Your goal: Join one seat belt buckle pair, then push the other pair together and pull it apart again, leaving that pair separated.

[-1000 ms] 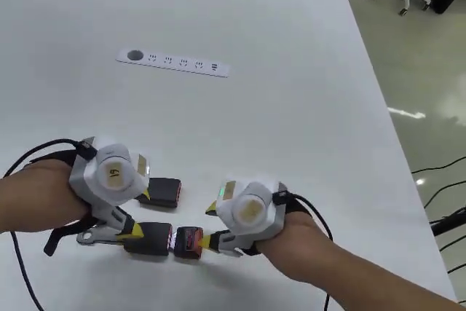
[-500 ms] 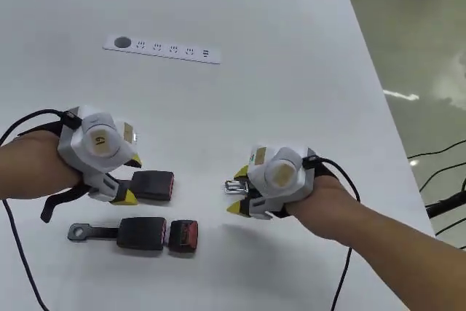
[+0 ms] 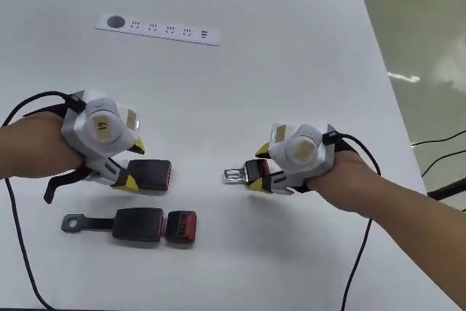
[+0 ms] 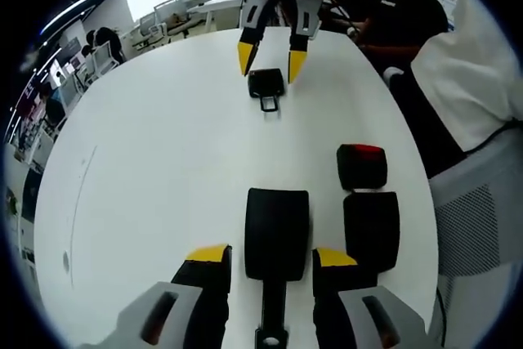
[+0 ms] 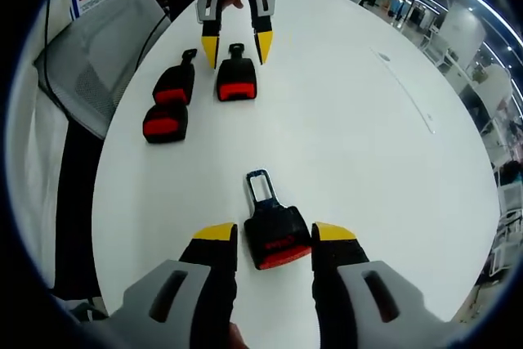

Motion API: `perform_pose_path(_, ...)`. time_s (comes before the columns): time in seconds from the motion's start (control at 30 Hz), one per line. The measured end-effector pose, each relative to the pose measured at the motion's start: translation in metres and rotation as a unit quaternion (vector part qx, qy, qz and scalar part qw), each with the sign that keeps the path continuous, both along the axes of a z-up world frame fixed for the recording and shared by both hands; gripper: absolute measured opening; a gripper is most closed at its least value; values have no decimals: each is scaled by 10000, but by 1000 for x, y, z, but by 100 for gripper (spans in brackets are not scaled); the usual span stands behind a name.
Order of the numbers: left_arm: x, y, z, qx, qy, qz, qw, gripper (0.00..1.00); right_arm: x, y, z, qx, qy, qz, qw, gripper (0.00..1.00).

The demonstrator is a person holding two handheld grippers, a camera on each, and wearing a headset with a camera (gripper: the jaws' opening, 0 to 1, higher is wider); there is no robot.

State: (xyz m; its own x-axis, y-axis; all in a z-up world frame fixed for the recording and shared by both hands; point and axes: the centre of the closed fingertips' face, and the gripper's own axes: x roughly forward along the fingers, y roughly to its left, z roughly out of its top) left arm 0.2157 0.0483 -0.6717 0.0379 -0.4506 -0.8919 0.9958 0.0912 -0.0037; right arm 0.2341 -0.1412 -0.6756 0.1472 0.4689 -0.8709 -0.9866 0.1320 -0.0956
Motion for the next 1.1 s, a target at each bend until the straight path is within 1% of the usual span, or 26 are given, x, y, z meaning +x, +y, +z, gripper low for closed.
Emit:
perform_pose_path(0.07,0,-1,-4,18,32,-50,10000,40,0,-2,-4,-91,4,84,9999,34)
perform_pose_path(0.13,-1,-1,-7,67,77,-108,9999,40,0,-1,-4,-98,28,123,9999,35)
perform_pose_path(0.27,-3,0,-14,155,123,-171,9997,39,2,-1,-12,-211,32,270,9994,33)
perform_pose_path(0.3,-3,1,-16,177,130,-196,9996,39,0,-2,-9,-225,25,297,9993,33)
perform_pose_path(0.43,-3,5,-21,256,129,-265,9992,37,0,-4,-11,-241,17,353,9991,33)
perform_pose_path(0.47,-2,4,-19,201,117,-266,9994,36,0,-4,-11,-239,17,367,9990,33)
perform_pose_path(0.5,-1,5,-19,207,134,-214,9995,36,1,-4,-12,-240,19,373,9990,33)
perform_pose_path(0.6,-3,5,-18,176,128,-256,9994,35,1,-4,-14,-218,61,375,9990,33)
perform_pose_path(0.73,-4,5,-19,238,114,-314,9992,34,1,-4,-14,-201,124,336,9992,33)
perform_pose_path(0.83,-4,4,-18,281,110,-290,9991,33,-1,-5,-14,-201,168,309,9992,34)
perform_pose_path(0.97,-4,5,-19,287,117,-275,9991,33,-3,-6,-14,-235,230,281,9991,34)
perform_pose_path(1.1,-4,5,-19,330,104,-296,9990,33,-5,-6,-15,-259,243,241,9991,34)
